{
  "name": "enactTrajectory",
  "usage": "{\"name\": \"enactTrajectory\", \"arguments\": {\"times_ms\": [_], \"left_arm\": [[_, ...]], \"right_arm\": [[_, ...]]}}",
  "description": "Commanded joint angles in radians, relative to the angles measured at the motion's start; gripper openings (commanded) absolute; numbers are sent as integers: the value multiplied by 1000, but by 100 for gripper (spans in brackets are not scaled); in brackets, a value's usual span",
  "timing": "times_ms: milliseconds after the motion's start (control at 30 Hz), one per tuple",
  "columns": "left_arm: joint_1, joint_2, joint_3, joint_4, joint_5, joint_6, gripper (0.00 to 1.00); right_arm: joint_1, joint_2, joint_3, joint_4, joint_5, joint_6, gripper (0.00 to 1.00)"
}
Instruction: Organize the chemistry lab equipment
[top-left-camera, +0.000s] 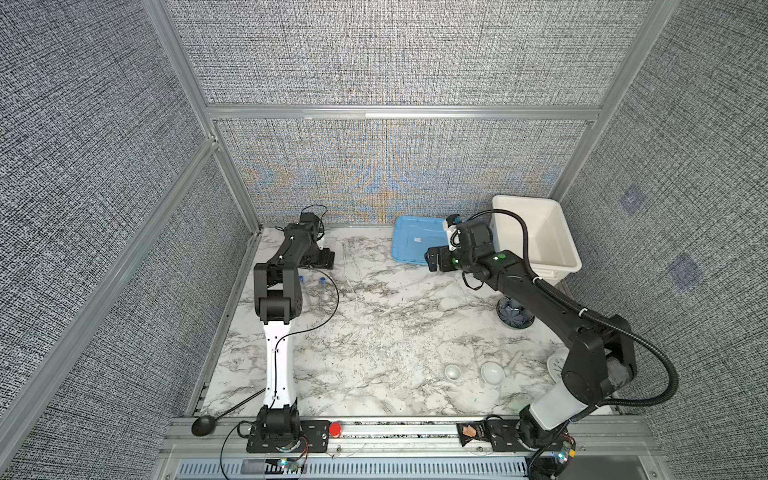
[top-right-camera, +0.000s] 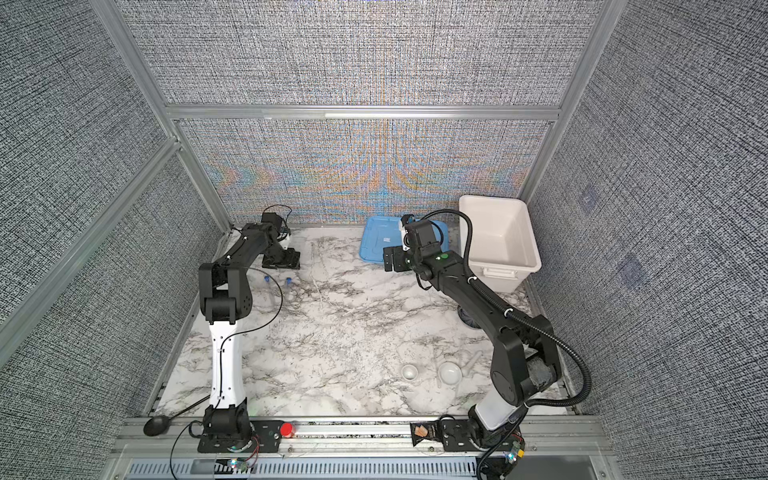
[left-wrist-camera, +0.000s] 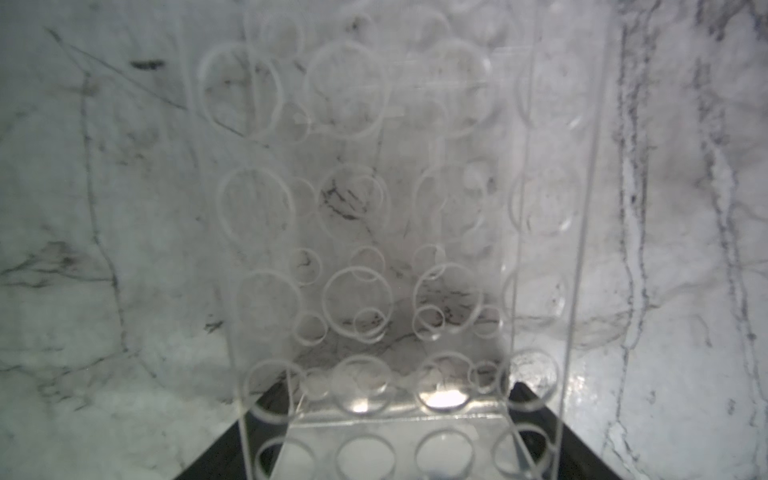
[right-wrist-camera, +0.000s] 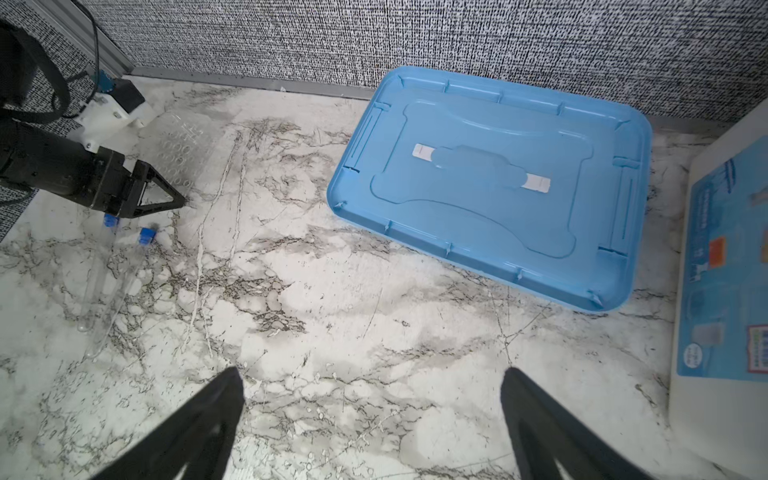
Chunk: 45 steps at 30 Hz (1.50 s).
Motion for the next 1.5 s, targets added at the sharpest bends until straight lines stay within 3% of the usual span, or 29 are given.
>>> {"name": "enactTrajectory", "arguments": {"times_ms": [0, 367, 833, 1067, 1233, 1467], "left_arm": [[-1, 14, 13, -22, -17, 1, 83], [-4, -27, -12, -33, 16, -34, 71], [-68, -232, -157, -26, 93, -121, 70], [-223, -425, -413, -29, 128, -117, 70], [-387, -581, -647, -16, 124, -123, 70], [-621, -689, -852, 49, 126, -131, 70]], "right_arm": [[-1, -3, -2, 44, -18, 5, 99], [-21, -17, -5, 47, -28, 14, 99], [-52, -53, -30, 36, -43, 18, 99], [-90, -72, -2, -8, -51, 35, 99], [-108, -106, -3, 16, -79, 66, 99], [-165, -114, 23, -15, -94, 69, 99]]}}
